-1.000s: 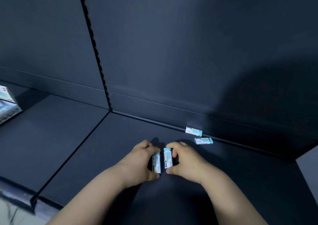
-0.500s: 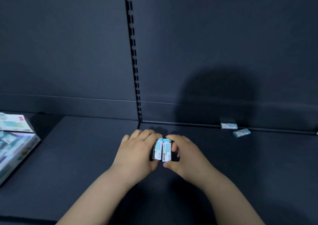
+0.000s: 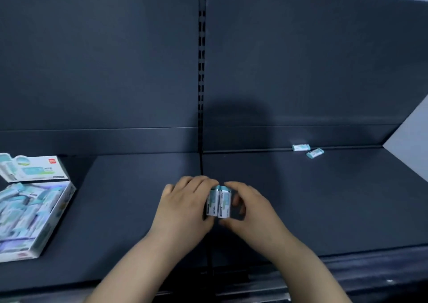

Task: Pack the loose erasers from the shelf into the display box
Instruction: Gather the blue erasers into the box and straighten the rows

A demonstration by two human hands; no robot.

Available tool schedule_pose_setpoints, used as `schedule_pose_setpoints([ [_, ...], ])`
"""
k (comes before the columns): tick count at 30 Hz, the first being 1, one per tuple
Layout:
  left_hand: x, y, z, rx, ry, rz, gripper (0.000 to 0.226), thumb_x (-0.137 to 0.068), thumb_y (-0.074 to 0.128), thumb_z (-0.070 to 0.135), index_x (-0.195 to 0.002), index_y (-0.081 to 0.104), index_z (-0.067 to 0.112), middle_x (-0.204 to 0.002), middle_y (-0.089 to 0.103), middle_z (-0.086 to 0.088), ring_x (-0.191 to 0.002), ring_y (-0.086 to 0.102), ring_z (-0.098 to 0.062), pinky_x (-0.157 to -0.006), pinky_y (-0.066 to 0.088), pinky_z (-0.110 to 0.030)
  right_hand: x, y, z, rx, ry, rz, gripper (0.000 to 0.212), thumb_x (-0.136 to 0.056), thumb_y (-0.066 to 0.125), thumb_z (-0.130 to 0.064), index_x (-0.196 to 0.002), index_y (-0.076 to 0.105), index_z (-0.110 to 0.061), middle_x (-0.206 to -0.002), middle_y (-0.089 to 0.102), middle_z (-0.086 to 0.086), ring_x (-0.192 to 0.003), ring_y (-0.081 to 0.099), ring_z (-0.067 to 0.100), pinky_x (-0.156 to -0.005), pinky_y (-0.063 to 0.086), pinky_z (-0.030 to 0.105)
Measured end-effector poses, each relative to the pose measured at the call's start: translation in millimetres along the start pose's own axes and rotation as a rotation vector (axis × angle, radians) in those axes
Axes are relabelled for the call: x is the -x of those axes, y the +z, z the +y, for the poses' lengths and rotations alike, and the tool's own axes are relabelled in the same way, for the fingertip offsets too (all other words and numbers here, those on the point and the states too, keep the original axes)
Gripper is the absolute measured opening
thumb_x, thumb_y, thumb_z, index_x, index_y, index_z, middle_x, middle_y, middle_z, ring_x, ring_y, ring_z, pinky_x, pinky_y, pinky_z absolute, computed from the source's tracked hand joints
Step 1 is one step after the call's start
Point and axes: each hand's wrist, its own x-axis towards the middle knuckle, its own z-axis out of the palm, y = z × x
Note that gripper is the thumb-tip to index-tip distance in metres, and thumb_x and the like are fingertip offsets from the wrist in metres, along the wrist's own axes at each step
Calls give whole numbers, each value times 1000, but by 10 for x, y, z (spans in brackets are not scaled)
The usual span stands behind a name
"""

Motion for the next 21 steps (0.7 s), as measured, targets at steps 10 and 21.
schedule_pose_setpoints([
  [10,271,-246,-135,-32,-39,-38,66,-42,81,33,-103,57,28,-99,65,13,-89,62,-13,-67,44,-28,100,224,-204,-26,-32,-79,67,-71,73,-32,-126,37,-48,-98,45,-21,-87,48,-2,-83,46,20],
  [21,1002,-885,-1670,-124,-171,-55,61,-48,63,46,-107,57,30,-100,64,15,-95,51,-10,-76,34,-28,-204,1558,-1308,-68,-132,-135,68,-67,78,-34,-122,41,-49,-101,44,-22,-92,44,-10,-84,40,11],
])
